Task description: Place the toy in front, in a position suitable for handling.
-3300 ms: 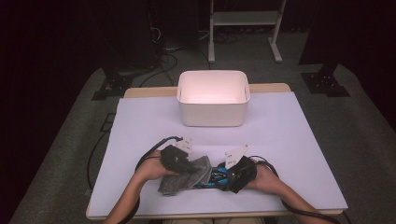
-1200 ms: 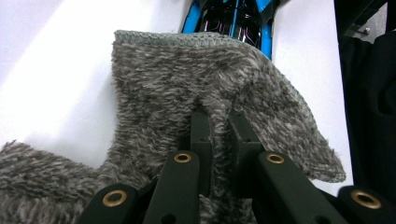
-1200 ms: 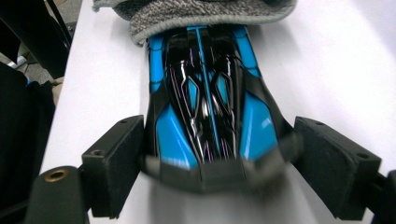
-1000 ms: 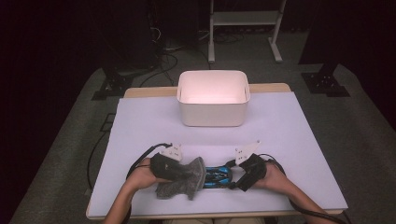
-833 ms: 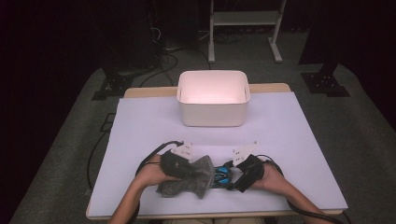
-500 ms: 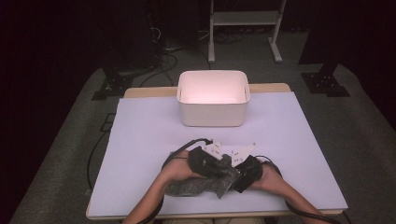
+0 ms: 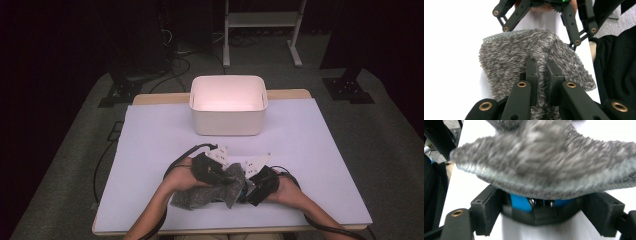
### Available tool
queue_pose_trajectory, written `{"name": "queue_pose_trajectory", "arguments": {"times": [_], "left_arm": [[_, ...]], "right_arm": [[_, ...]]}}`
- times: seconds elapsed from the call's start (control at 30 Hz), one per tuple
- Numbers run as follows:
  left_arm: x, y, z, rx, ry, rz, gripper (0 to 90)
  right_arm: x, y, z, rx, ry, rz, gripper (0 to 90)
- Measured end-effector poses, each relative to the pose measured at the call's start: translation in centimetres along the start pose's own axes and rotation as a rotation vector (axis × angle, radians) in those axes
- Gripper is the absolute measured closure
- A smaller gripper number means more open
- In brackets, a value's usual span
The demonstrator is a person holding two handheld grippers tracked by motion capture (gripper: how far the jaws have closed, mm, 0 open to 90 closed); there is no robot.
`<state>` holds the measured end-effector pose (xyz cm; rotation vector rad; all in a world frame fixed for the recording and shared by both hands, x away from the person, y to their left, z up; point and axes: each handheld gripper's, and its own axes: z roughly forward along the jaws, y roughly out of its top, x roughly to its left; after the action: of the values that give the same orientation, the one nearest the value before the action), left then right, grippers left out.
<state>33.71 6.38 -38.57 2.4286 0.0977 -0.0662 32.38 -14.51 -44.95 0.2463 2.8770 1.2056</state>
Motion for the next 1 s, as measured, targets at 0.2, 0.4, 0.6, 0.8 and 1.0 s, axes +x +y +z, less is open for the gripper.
{"name": "queue_pose_trajectory", "arguments": {"times": [0.2, 0.4, 0.6, 0.8, 1.0], "left_arm": [[0.1, -1.5, -0.9, 0.026, 0.016, -0.016, 82.8], [-0.4, -5.4, -1.8, 0.063, 0.032, -0.079, 82.8], [-1.1, -8.1, -2.2, 0.046, 0.038, -0.128, 82.8], [-0.6, -7.2, -1.8, -0.021, 0.043, -0.124, 82.8], [1.1, -5.8, -1.0, 0.02, 0.063, -0.118, 82.8]], "right_arm": [[0.1, 1.0, 0.8, 0.022, 0.006, -0.032, 20.8], [-0.2, 0.4, 0.3, 0.014, 0.017, -0.007, 20.8], [-0.1, 0.3, 0.4, 0.026, 0.006, 0.003, 20.8], [-0.1, 0.3, 0.5, 0.024, 0.014, 0.014, 20.9], [-0.1, 0.2, 0.7, 0.022, 0.012, 0.014, 21.2]]}}
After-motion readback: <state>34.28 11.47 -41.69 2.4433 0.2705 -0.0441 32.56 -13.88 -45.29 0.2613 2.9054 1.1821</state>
